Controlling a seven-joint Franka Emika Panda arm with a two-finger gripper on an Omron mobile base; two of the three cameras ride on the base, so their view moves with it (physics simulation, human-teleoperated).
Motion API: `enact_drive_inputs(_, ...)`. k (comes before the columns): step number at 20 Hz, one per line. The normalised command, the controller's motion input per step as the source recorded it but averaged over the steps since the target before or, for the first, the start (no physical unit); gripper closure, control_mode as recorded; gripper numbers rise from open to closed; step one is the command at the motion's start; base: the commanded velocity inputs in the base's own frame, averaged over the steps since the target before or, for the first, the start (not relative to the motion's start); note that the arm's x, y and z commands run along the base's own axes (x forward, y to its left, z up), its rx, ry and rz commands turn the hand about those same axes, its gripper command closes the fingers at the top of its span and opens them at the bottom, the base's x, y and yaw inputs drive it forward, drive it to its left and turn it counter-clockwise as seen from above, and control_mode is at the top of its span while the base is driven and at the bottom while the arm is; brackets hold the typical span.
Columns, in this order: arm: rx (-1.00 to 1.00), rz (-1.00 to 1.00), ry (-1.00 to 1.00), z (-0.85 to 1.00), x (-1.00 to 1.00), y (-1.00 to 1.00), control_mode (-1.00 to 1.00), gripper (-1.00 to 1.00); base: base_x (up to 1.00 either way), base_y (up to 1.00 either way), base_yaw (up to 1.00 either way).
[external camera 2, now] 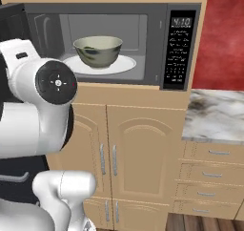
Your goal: Pick the cucumber from the sink and place it in the bowl. Then pick the bowl and place it in the microwave. Then close the microwave door and press the start button.
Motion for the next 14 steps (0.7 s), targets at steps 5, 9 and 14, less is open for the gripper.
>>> enact_drive_inputs(5,0.05,0.36,-0.07,0.43,-1.0,0.26,-1.0,-1.0,0.0,0.0,0.0)
enact_drive_inputs(9,0.01,0.17,-0.08,0.21,-1.0,0.01,-1.0,-1.0,0.0,0.0,0.0)
enact_drive_inputs(14,0.01,0.06,-0.04,0.04,-1.0,0.16,-1.0,-1.0,0.0,0.0,0.0)
